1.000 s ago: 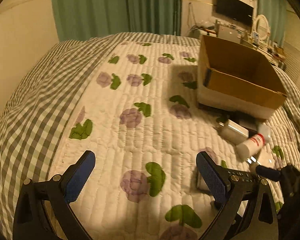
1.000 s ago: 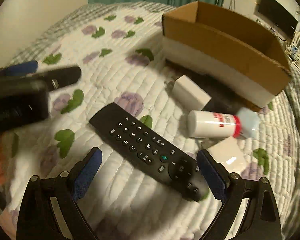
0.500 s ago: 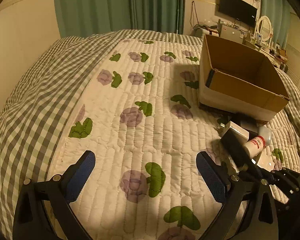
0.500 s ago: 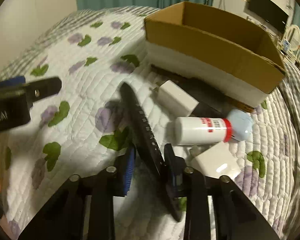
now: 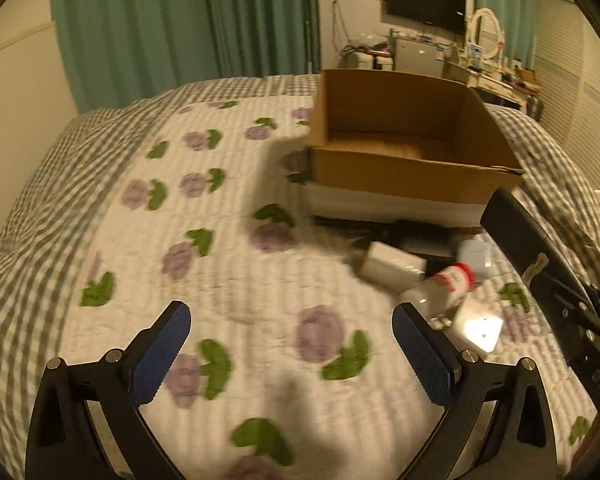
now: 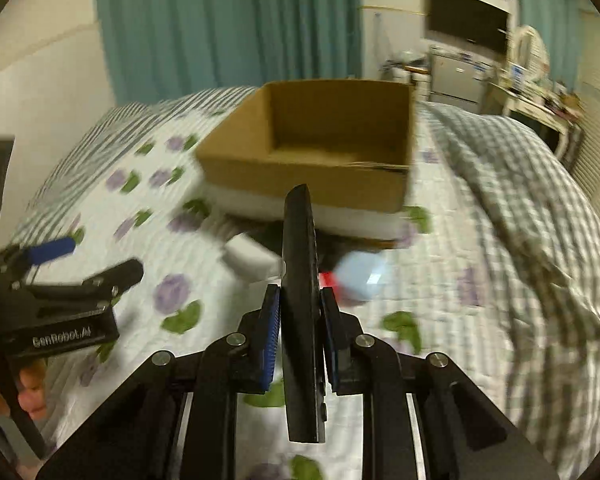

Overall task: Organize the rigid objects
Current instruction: 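Grasp the white charger with the left tool while the right tool holds the remote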

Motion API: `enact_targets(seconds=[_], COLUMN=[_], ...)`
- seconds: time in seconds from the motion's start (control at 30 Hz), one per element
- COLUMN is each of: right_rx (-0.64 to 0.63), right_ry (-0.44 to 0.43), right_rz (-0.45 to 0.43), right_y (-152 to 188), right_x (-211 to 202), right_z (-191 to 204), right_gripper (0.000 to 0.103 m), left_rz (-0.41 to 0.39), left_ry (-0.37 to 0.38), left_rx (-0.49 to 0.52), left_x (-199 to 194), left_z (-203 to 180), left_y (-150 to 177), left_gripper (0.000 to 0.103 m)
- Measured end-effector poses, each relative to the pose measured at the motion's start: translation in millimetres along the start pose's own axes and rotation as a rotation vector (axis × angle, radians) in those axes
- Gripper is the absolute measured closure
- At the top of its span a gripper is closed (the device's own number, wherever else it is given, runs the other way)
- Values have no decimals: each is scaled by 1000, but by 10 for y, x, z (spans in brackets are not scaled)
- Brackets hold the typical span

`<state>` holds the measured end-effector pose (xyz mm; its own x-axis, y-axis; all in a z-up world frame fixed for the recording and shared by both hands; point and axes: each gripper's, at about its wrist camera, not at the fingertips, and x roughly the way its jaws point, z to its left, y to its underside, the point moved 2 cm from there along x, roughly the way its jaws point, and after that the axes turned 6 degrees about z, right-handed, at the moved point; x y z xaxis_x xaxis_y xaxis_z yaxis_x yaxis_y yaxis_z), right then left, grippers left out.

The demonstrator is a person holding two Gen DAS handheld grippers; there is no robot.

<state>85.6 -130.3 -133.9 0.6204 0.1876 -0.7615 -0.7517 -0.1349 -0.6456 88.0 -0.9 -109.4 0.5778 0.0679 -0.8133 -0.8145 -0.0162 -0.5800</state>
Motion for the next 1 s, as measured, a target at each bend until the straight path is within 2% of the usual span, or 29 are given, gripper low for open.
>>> enact_targets(seconds=[0.13, 0.37, 0.6, 0.73, 0.83, 0.9, 0.93, 1.0], right_rx=[40, 115, 161, 228, 226, 218, 214, 215], right_ry=[71, 121, 170, 160, 161, 159, 159, 157], right_rz=[6, 42, 58, 63, 66, 67, 68, 72], right_y=[44, 115, 175, 217, 233, 232, 236, 250], right_x=[-14, 145, 215, 196, 174, 169, 169, 168], right_z=[-283, -579, -791, -921, -913, -881, -872, -869], right_gripper=[85, 85, 85, 85, 85, 85, 85, 85], left_rz=[18, 135, 186, 195, 208, 212, 212, 201], left_ry=[62, 135, 197, 210, 225, 251, 268, 253], left_rx=[22, 46, 83, 116, 122, 124, 131, 144], left_x=[124, 540, 568, 595, 637, 629, 612, 578], left_z=[-314, -777, -1027, -1189, -1252, -1289, -1312, -1329], left_y=[-4, 57, 251, 322, 335, 328, 327, 333], left_gripper=[0, 0, 0, 3, 28, 40, 44, 45])
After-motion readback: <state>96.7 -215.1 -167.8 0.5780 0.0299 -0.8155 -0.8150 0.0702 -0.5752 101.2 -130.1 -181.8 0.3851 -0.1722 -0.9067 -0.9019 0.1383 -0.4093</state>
